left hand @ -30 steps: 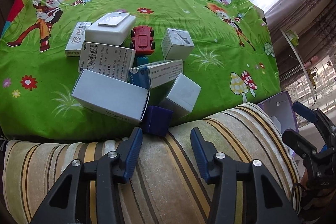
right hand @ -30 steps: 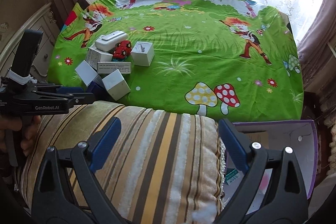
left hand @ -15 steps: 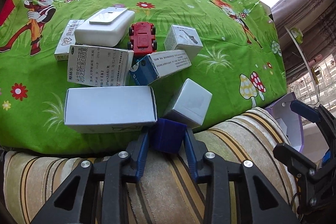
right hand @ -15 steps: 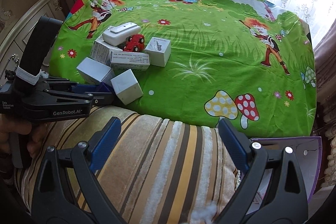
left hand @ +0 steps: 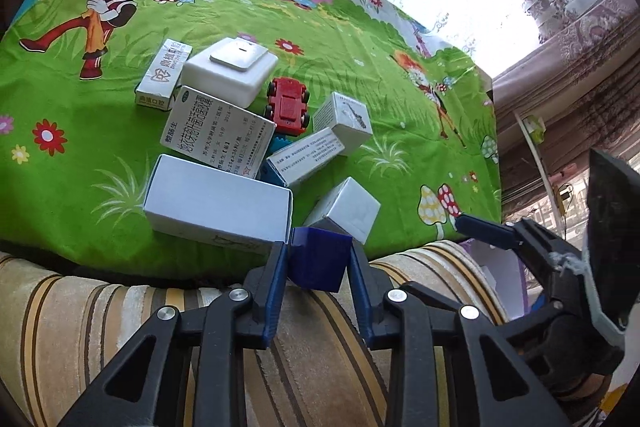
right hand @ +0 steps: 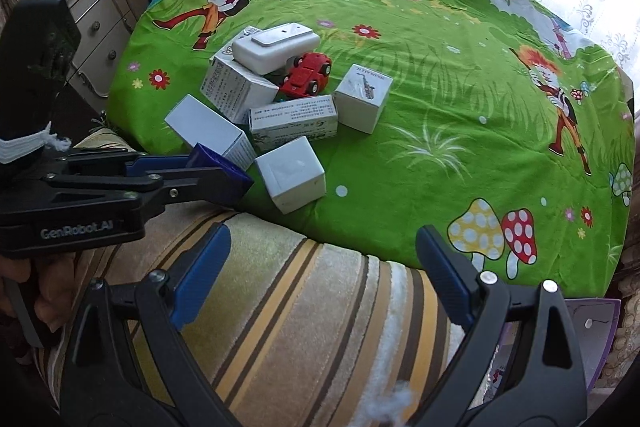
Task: Organize rigid objects
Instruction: 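Grasp the white cube box with the right tool while the left tool holds the blue box, then carry the blue box and white cube into the purple-rimmed box and release both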
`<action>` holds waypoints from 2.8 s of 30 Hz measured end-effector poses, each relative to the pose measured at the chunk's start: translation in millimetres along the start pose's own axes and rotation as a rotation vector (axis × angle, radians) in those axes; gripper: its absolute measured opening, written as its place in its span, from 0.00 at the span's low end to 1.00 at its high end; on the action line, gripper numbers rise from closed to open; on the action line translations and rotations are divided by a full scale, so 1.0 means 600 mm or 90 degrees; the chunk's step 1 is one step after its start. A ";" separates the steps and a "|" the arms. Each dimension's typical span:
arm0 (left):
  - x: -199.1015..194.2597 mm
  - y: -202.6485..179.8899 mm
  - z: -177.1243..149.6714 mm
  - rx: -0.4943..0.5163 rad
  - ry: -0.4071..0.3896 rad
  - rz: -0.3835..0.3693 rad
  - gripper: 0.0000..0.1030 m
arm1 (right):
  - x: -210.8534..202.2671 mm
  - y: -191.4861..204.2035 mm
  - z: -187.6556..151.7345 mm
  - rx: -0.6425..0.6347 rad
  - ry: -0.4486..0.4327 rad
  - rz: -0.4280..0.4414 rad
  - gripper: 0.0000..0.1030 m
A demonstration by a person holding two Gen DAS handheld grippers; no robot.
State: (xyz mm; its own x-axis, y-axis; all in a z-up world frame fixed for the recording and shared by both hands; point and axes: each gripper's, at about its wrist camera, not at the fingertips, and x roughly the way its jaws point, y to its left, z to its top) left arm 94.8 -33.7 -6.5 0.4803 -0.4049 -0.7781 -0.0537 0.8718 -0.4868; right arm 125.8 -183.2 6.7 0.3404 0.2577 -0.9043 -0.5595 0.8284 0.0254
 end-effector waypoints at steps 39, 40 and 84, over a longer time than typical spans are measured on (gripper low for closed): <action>-0.035 -0.022 -0.005 -0.001 -0.056 -0.033 0.27 | -0.003 -0.053 0.005 0.090 -0.042 -0.025 0.47; -0.035 -0.028 -0.006 0.002 -0.055 -0.035 0.27 | -0.010 -0.057 -0.001 0.095 -0.047 -0.027 0.47; 0.105 -0.397 -0.086 0.269 0.079 -0.194 0.27 | -0.232 -0.333 -0.283 0.365 -0.133 -0.251 0.47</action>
State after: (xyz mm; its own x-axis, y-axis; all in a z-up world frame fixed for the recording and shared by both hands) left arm 92.6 -281.3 40.1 0.3105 -0.6641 -0.6801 0.4420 0.7343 -0.5152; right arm 62.0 -468.9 54.9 0.6046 -0.0717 -0.7933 0.0987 0.9950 -0.0147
